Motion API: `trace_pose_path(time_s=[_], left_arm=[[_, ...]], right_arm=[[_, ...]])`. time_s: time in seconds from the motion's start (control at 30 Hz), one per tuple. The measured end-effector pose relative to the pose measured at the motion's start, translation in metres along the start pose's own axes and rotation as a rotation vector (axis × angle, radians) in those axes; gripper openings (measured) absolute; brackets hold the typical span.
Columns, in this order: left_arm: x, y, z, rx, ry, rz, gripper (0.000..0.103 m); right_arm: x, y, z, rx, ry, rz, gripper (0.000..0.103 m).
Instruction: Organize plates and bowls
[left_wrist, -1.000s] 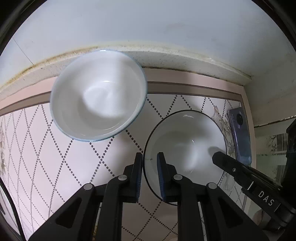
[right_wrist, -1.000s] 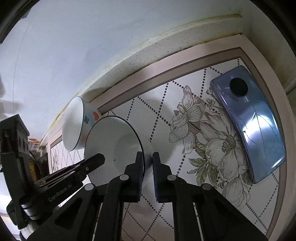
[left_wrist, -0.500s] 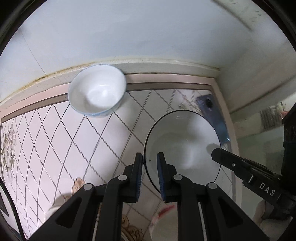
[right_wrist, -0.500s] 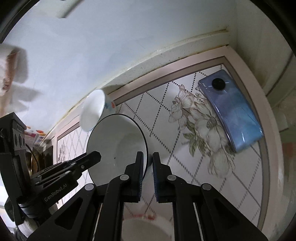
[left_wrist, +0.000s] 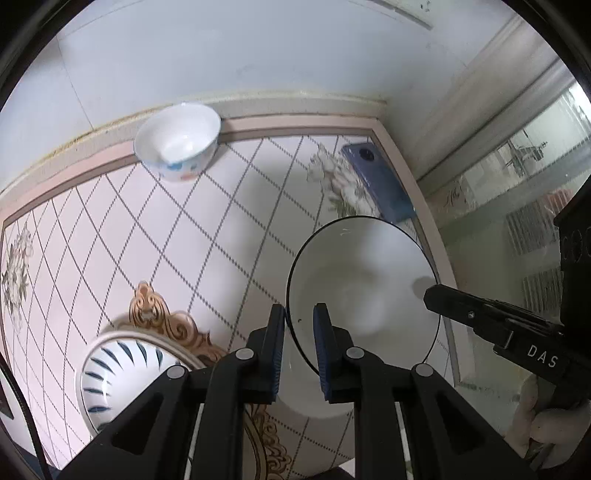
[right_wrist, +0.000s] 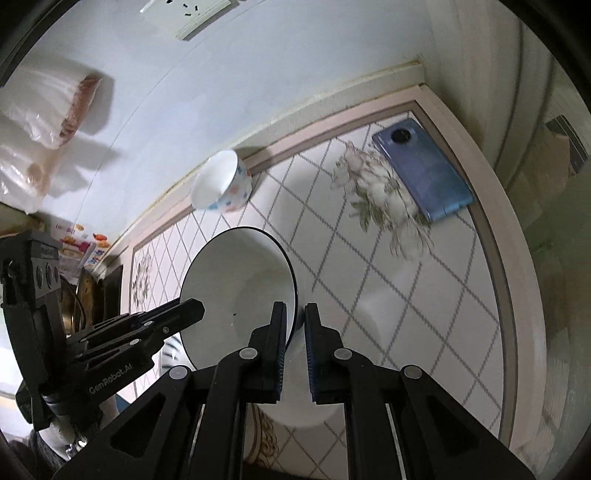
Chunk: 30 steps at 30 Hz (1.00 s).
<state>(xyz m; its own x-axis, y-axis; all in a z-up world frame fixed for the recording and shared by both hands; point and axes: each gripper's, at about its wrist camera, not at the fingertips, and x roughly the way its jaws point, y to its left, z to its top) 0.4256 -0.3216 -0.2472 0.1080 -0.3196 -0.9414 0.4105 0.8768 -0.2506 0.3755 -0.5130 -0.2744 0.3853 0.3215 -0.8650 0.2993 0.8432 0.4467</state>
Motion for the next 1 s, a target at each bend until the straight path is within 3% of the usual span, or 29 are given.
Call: trace_pose_path(time_s=[0.33, 0.73, 1.0], left_arm=[[0.016, -0.002, -0.030, 0.047, 0.051, 0.051, 0.014], [0.014, -0.004, -0.040, 0.053, 0.022, 0.088, 0.014], [0.026, 0.000, -0.051, 0.053, 0.046, 0.115, 0.014]], right_arm=[[0.018, -0.020, -0.040, 0.035, 0.060, 0.024, 0.011], [0.020, -0.021, -0.052, 0.009, 0.073, 0.034, 0.011], [0.030, -0.023, -0.058, -0.002, 0.095, 0.036, 0.011]])
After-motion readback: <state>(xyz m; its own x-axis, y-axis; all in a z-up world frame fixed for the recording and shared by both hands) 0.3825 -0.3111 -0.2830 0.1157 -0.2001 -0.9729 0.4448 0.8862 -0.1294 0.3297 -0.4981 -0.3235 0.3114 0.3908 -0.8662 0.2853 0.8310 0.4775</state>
